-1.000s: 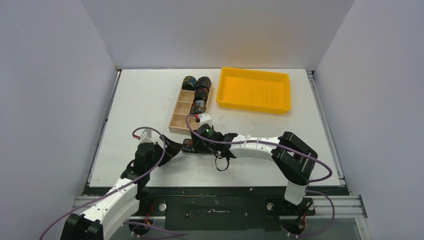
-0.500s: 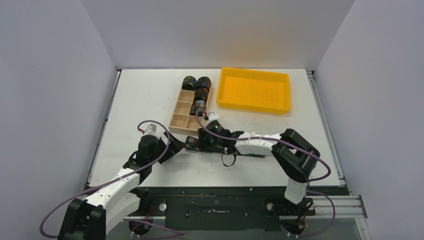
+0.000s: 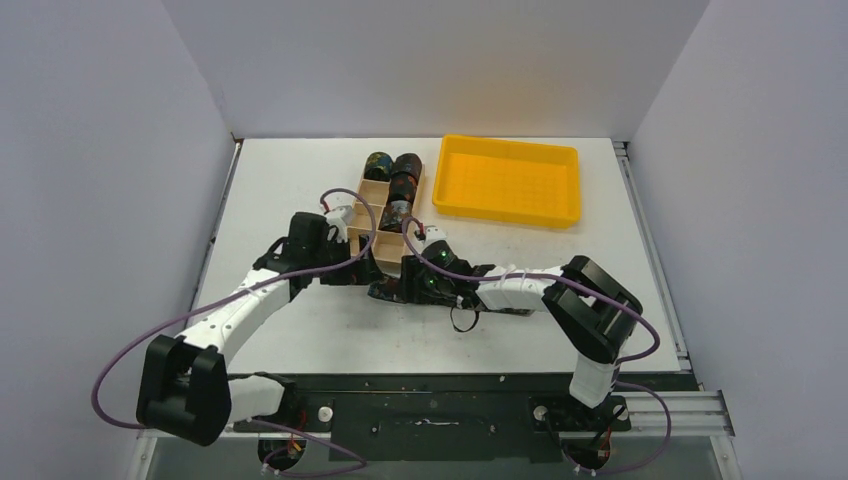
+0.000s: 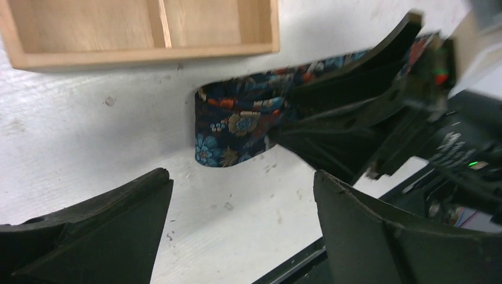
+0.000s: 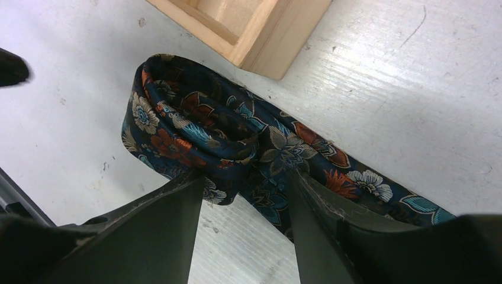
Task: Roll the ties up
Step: Roll the tie at the center of the board.
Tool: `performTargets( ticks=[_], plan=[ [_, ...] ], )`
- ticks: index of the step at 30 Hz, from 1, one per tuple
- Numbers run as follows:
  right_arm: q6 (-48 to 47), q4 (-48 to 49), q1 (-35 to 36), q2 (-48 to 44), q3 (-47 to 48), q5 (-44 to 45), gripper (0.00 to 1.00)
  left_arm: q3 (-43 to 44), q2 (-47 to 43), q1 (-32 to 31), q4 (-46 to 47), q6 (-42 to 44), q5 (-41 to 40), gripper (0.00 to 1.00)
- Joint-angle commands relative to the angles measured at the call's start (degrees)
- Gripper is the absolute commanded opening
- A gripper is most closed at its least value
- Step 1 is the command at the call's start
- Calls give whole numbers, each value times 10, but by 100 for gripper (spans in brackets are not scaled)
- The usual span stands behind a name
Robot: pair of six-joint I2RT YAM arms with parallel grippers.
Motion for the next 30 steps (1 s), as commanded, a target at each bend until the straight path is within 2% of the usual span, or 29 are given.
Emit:
performTargets(
  ticks=[1, 8, 11, 22, 30],
  plan=[
    [8, 31, -5, -27, -2, -16, 55, 37, 50, 15, -55, 113, 95, 85],
    [12, 30, -5, -82, -17, -17, 61, 68, 134, 38, -39, 102, 142, 80],
    [10, 31, -5, -109, -27, -13, 59, 48, 140, 56, 13, 62, 162, 78],
    [28, 39, -6, -55, 6, -30, 41, 14, 177, 62, 81, 38, 177, 75],
    [42, 43, -13, -14, 17, -18, 35, 2, 192, 62, 99, 33, 185, 72]
  ],
)
